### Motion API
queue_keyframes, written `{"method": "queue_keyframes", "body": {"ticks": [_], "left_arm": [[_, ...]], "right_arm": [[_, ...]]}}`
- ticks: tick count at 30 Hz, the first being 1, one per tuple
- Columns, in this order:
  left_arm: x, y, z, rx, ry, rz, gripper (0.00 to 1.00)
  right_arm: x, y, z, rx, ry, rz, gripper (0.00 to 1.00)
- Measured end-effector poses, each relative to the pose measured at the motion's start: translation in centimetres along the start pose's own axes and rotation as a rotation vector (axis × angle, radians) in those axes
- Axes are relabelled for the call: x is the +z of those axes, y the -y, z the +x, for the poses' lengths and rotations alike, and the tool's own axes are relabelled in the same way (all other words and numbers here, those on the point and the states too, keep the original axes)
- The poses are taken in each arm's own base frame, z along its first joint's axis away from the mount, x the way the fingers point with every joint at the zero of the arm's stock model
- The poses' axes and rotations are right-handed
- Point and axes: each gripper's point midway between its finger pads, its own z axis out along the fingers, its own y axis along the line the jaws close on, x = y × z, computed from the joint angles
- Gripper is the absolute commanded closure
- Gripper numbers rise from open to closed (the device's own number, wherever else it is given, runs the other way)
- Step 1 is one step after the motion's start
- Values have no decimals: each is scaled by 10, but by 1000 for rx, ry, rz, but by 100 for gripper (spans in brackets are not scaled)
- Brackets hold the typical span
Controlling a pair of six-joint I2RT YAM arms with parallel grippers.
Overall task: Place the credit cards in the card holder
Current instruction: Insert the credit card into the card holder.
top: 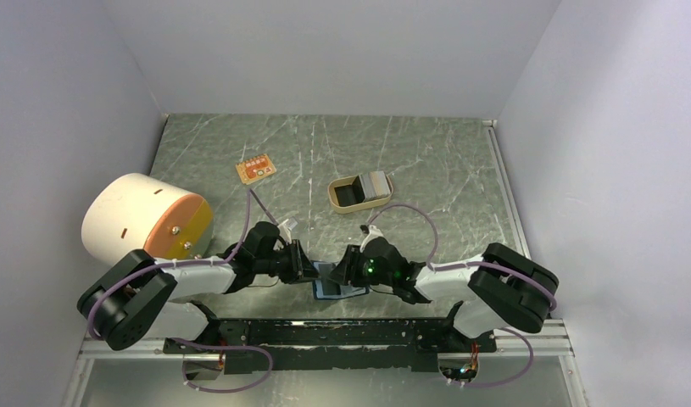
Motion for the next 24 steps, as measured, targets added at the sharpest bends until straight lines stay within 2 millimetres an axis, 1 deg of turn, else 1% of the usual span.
{"method": "queue_keyframes", "body": {"ticks": [3, 5, 8, 10, 13, 15, 18, 22, 24], "left_arm": [[0, 1, 0, 1, 1, 1, 73], [0, 0, 0, 0, -1, -1, 73], [0, 0, 0, 0, -1, -2, 73], [0, 0, 0, -1, -2, -3, 73], [0, -1, 1, -1, -2, -4, 73], [0, -1, 1, -2, -3, -5, 73], [0, -1, 1, -2, -3, -5, 73], [0, -1, 1, -2, -5, -6, 73], [0, -2, 1, -1, -4, -10, 74]], "right_arm": [[3, -4, 4, 2, -10, -22, 65], [3, -7, 6, 6, -18, -34, 67], [4, -9, 9, 11, -27, -41, 71], [3, -9, 10, 18, -31, -47, 72], [2, -9, 14, 34, -40, -58, 72], [2, -9, 15, 42, -44, -66, 67], [4, -12, 17, 60, -50, -85, 65], [5, -14, 18, 63, -54, -97, 75], [6, -13, 18, 58, -55, -92, 78]]}}
